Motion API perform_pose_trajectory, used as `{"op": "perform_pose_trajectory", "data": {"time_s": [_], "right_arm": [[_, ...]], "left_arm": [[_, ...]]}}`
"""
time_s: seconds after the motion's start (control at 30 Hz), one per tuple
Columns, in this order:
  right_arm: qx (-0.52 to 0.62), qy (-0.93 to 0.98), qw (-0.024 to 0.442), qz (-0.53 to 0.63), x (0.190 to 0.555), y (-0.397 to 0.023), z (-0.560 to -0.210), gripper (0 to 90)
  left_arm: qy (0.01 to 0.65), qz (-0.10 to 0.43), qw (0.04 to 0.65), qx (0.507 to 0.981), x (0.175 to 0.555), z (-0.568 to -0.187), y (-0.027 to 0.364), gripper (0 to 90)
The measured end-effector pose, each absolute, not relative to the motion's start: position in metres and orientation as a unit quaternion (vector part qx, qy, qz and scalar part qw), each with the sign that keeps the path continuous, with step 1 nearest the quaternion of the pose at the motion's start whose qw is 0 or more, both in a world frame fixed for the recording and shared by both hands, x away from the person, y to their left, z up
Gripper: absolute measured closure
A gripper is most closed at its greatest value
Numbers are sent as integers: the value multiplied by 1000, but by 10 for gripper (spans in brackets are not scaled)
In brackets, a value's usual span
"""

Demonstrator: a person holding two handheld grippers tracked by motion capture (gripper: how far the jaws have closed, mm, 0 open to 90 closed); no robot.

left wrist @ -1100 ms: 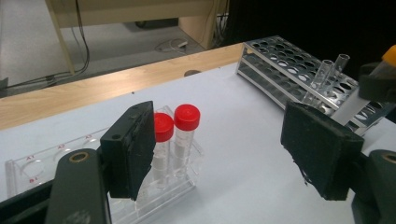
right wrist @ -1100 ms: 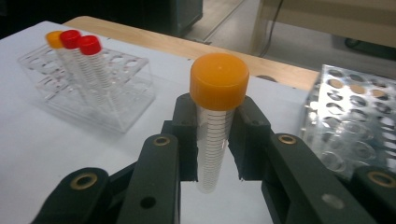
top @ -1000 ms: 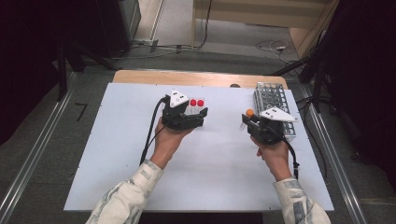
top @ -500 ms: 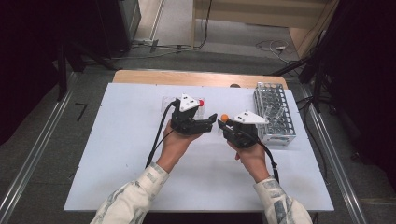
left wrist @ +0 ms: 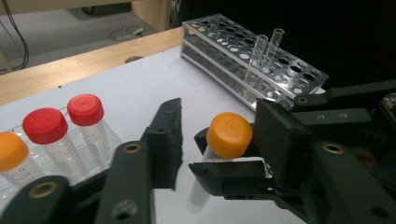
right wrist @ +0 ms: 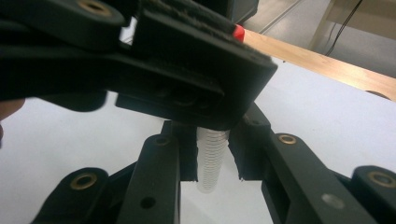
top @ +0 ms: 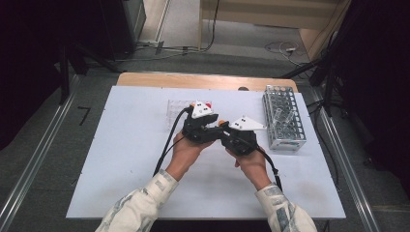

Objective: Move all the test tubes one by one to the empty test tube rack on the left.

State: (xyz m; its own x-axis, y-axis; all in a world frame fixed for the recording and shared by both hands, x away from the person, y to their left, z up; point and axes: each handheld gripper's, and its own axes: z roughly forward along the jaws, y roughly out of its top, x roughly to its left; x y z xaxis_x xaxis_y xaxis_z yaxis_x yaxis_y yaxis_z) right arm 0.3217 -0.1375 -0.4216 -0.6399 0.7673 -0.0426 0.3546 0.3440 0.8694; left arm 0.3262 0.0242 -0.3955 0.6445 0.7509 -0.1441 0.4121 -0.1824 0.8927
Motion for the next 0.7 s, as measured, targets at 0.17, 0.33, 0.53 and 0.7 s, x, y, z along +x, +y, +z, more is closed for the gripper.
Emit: {"op": "perform_pose_trajectory", "data": {"time_s": [0.17,0.33,0.53,0.7], "right_arm": [[357,787,230,448,322,-137,-421,706],[360,786,226,449,322,-137,-421,705],[356,791,204,454,322,-137,-421,465],[362,798,191,443,322,-142,-422,289]], "left_arm": [[382,166,507,755,326,-396,23,648],[381,169,506,755,325,-396,23,698],[384,171,511,750,325,-393,28,706],[396,180,514,740,328,-387,45,707]]}}
